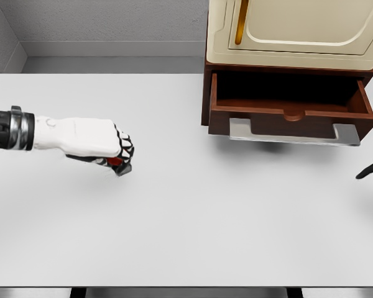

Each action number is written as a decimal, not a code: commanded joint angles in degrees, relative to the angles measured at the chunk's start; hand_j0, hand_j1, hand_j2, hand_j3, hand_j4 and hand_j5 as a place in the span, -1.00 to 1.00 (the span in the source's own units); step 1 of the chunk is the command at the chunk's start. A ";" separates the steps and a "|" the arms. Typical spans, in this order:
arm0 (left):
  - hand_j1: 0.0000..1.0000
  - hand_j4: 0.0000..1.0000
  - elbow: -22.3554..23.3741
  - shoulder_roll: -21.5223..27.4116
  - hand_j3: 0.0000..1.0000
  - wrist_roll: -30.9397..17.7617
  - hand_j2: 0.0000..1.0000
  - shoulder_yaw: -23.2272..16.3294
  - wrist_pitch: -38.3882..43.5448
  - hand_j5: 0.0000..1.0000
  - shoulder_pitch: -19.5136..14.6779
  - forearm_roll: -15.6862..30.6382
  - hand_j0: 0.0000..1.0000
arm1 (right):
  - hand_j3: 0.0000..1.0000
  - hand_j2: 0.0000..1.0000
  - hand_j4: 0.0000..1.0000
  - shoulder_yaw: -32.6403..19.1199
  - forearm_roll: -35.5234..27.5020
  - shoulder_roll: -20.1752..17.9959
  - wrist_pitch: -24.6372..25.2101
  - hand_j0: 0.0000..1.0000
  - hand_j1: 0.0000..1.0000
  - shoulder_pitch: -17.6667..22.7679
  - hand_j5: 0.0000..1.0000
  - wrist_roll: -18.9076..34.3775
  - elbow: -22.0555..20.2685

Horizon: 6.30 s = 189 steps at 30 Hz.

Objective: Put the switch into the drawer with left arm, and close the drawer with right arm

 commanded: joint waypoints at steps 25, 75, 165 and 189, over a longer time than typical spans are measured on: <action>-0.28 -0.28 0.93 -15.03 -0.28 0.06 -0.28 2.56 0.14 -0.28 -10.28 7.74 -0.28 | 0.23 0.23 0.23 7.55 -1.43 -5.29 0.15 0.23 0.23 -4.31 0.23 -0.02 -0.22; -0.22 -0.22 36.79 -51.33 -0.22 -4.24 -0.22 6.34 0.14 -0.22 -19.86 0.45 -0.22 | 0.20 0.20 0.20 8.08 -2.31 -6.08 0.15 0.20 0.20 -4.40 0.20 -0.02 -0.22; 1.00 1.00 1.29 -27.25 1.00 -6.37 1.00 -9.66 22.90 1.00 -20.83 57.39 1.00 | 0.23 0.23 0.23 8.17 -3.98 -7.75 0.15 0.23 0.23 -3.69 0.23 -0.02 -0.22; 1.00 1.00 9.90 -36.74 1.00 12.02 1.00 -7.55 68.01 1.00 -25.31 64.69 1.00 | 0.24 0.24 0.24 8.69 -3.98 -7.75 0.15 0.24 0.24 -3.52 0.24 -0.02 -0.22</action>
